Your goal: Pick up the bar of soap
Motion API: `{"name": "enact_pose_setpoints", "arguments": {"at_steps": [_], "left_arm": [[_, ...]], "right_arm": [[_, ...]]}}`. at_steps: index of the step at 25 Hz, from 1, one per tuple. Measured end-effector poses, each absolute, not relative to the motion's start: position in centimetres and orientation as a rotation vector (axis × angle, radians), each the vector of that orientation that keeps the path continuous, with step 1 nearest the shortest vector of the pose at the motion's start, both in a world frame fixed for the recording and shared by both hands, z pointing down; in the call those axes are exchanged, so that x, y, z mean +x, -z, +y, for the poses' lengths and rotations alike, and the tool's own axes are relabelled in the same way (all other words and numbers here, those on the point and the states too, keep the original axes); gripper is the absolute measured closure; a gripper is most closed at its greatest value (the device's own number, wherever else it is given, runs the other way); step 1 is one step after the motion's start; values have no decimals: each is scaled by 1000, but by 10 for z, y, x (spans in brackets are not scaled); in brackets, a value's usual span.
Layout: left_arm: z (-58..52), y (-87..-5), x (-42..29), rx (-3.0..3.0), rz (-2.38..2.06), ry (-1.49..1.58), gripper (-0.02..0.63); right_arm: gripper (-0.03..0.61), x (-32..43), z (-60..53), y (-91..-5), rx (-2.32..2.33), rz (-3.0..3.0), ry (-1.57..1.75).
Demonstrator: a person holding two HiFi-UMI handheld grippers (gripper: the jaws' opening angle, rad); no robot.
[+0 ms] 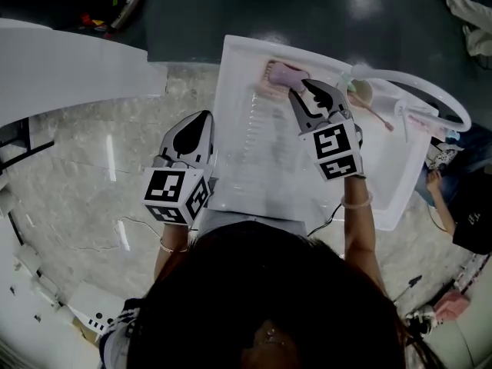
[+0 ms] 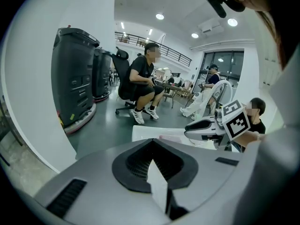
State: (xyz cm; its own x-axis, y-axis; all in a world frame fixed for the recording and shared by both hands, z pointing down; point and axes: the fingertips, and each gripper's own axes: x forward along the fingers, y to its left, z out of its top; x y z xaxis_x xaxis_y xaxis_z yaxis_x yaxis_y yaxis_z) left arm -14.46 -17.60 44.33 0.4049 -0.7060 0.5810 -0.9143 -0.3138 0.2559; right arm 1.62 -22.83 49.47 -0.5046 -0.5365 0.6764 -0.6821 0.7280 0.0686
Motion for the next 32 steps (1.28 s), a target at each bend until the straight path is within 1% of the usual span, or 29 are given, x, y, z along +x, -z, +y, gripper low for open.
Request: {"name": "enact_pose_setpoints", "arguments": {"at_steps": [12,24,32], "left_arm": [[-178,-466,-159,2054,-1369,-530,607],[-182,-481,-166,2023,-1357,-542,607],[-183,-489,-170,1996,-1359,-537,607]], "right_arm": [[431,14,-242,-535,715,-2101,-201],[407,8,-252,-561,547,-1991,-171],[407,5,-252,-571,477,-1952,-173]]}}
